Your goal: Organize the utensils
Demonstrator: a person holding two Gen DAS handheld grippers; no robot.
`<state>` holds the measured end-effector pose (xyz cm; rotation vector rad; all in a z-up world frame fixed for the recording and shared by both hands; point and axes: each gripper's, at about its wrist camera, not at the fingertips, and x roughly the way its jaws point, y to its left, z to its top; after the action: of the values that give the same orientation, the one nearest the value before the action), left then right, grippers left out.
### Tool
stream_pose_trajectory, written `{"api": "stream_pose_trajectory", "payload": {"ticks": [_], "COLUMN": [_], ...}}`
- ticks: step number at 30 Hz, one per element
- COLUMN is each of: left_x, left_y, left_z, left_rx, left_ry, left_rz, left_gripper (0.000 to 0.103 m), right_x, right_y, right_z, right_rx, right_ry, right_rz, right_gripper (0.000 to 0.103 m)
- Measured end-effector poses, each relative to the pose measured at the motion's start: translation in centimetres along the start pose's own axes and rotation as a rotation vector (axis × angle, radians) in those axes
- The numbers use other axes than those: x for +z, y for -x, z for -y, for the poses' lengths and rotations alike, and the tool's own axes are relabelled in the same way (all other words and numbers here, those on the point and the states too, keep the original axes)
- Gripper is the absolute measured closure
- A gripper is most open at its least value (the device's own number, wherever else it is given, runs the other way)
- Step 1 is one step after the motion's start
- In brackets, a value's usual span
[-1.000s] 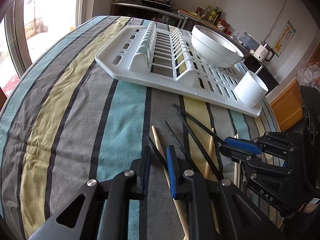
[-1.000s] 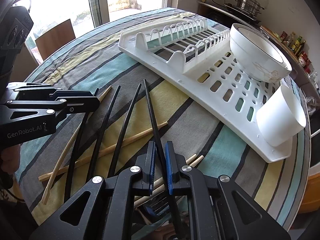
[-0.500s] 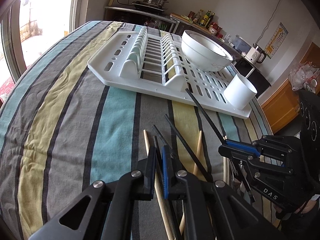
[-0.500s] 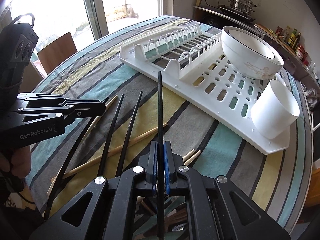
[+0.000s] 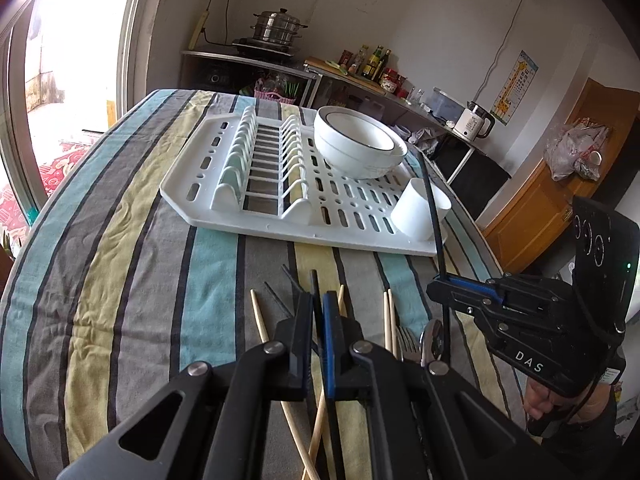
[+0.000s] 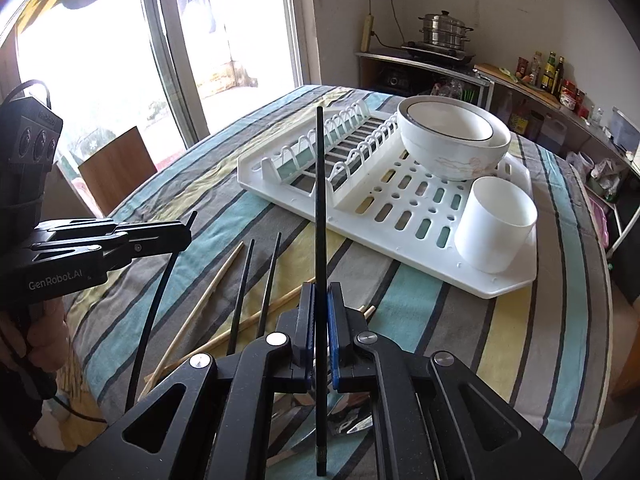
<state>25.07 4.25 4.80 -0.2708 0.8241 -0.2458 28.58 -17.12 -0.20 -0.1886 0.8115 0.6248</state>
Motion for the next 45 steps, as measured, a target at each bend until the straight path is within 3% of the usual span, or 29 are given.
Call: {"api": "stream_pose_trajectory", "payload": {"ticks": [11, 28, 45], "left_x": [1.6, 5.3, 12.8], "left_y": [4.6, 8.6, 6.0], "left_z": [2.9, 6.2, 9.6], "left_rx": [-0.037, -0.065, -0.108], "left_ry": [-0.083, -0.174, -0.218], "left_rz": [0.097, 0.222, 0.251], "left_gripper": [0.098, 0.099, 0.099], "right_x": [-0.1, 1.2, 4.6], "right_y": [4.8, 9.2, 9.1], "right_z": [0.6, 1.2, 5.9], "right_rx": [-0.029, -0.075, -0.148], "right_ry": [-0.06, -0.079, -0.152], "right_rz": [0.131, 0.203, 0.194], "right_gripper": [0.098, 0.097, 0.097]}}
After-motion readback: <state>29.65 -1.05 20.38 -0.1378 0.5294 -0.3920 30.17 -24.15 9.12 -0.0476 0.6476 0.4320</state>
